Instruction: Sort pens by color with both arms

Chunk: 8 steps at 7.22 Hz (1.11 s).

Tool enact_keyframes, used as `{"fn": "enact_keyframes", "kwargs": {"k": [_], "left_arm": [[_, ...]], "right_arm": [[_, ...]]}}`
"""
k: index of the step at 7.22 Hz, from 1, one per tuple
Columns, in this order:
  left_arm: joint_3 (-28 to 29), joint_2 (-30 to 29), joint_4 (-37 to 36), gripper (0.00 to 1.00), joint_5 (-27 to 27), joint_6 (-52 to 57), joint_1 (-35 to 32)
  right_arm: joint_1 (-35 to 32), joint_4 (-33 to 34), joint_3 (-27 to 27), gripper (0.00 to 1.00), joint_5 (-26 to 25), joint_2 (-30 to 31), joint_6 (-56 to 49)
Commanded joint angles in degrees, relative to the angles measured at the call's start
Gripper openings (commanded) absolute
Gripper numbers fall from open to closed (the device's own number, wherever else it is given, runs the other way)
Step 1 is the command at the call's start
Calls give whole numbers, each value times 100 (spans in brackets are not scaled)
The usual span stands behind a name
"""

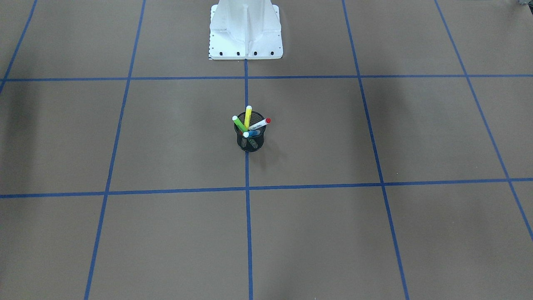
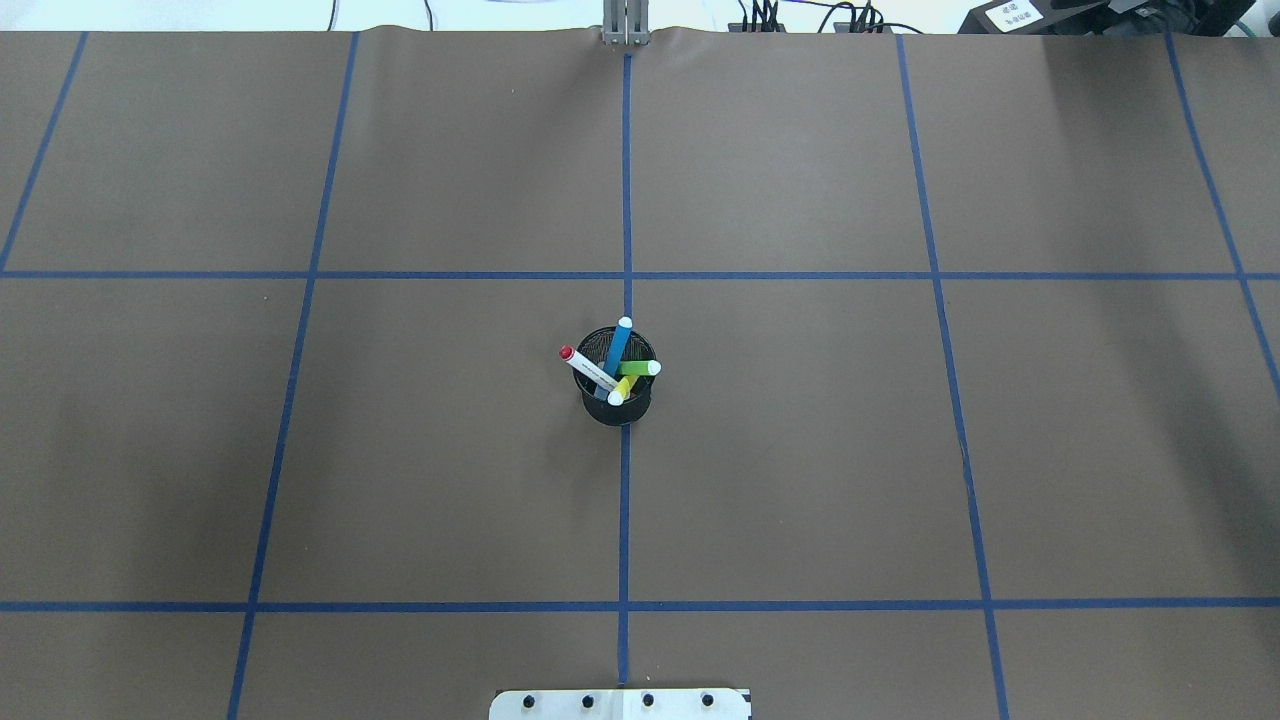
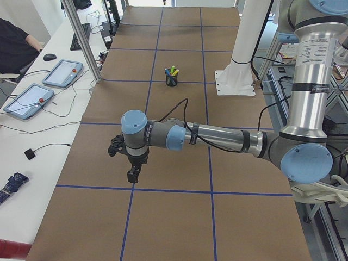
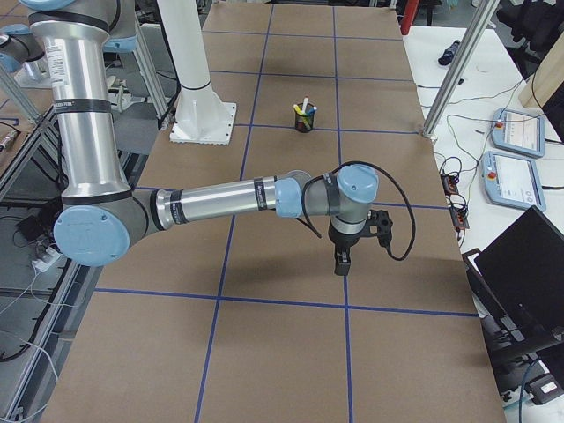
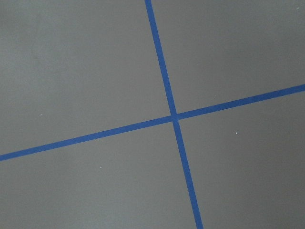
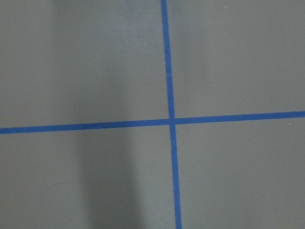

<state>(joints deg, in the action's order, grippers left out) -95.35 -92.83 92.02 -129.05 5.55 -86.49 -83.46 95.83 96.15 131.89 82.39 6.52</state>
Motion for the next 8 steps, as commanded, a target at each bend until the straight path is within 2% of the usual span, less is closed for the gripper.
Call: {"fn": "enact_keyframes", "kwargs": {"k": [1, 3, 4, 5, 6, 7, 8], "left_arm": [[-45, -25, 8, 100, -6, -1, 9], [-54, -25, 52, 100, -189, -1, 18], [-80, -33, 26, 100, -226, -18, 18], [-71, -42, 26, 100, -217, -19, 53], [-71, -42, 26, 100, -217, -19, 62], [-80, -42, 35, 100, -226, -19, 62], [-80, -42, 44, 100, -226, -19, 71]], "right_arm": [[514, 50, 122, 100, -546, -529, 172], [1014, 24, 131, 100, -480, -785, 540], [1251, 41, 227, 100, -384, -1116, 1457], [1549, 328, 263, 100, -348, -1572, 2162], [1874, 401, 246, 100, -226, -1751, 2796], [2112, 358, 255, 100, -251, -1900, 3002], [2506, 244, 455, 100, -591, -1919, 3082]]}}
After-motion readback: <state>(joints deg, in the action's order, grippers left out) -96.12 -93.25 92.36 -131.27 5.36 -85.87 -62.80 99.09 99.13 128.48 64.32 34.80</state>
